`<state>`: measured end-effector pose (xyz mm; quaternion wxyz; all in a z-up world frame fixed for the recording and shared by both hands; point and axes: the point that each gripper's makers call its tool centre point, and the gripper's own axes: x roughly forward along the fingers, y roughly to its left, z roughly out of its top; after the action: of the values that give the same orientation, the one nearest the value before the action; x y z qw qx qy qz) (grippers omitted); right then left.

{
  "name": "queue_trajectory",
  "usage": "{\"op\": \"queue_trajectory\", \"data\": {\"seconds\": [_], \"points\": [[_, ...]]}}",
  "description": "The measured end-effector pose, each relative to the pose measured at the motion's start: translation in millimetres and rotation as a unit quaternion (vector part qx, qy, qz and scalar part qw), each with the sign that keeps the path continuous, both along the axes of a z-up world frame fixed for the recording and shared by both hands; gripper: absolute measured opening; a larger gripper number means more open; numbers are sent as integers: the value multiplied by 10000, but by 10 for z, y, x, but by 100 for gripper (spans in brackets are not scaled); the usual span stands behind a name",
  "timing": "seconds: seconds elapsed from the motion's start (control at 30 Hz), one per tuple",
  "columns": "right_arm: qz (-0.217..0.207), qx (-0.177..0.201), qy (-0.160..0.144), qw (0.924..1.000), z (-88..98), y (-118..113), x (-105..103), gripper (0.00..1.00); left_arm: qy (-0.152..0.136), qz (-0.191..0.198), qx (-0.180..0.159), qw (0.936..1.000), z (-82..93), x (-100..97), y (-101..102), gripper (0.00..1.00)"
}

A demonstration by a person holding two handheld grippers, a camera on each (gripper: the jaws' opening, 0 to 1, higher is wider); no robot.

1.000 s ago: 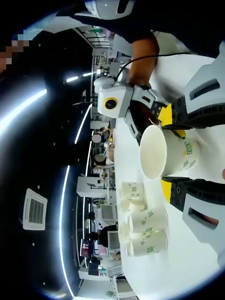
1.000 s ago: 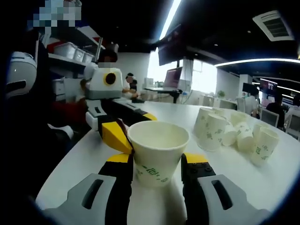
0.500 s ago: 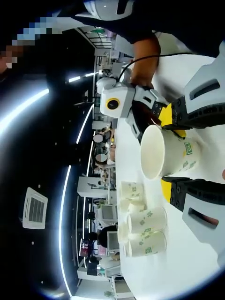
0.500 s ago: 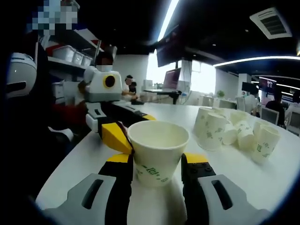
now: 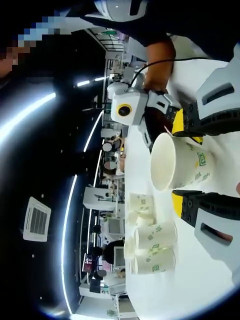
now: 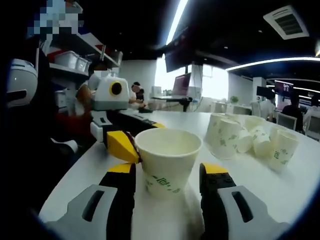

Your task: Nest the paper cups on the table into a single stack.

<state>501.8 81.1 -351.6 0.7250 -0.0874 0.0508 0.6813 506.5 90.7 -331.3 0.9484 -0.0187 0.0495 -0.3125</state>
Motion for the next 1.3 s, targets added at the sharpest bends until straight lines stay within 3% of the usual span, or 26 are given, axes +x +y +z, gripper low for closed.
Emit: {"op": "queue_trajectory", "data": {"seconds": [0.43, 0.8, 1.3], "points": [[-77, 162, 212, 9996, 36, -84, 47, 57, 14, 113, -232, 9997, -5, -25, 82, 56], [-64, 199, 235, 9995, 119, -219, 17, 62, -17, 273, -281, 9992, 29, -182, 257, 67], [-419, 700, 373, 9960, 383, -326, -16, 70, -114, 586, -232, 9979, 72, -288, 472, 90]]}}
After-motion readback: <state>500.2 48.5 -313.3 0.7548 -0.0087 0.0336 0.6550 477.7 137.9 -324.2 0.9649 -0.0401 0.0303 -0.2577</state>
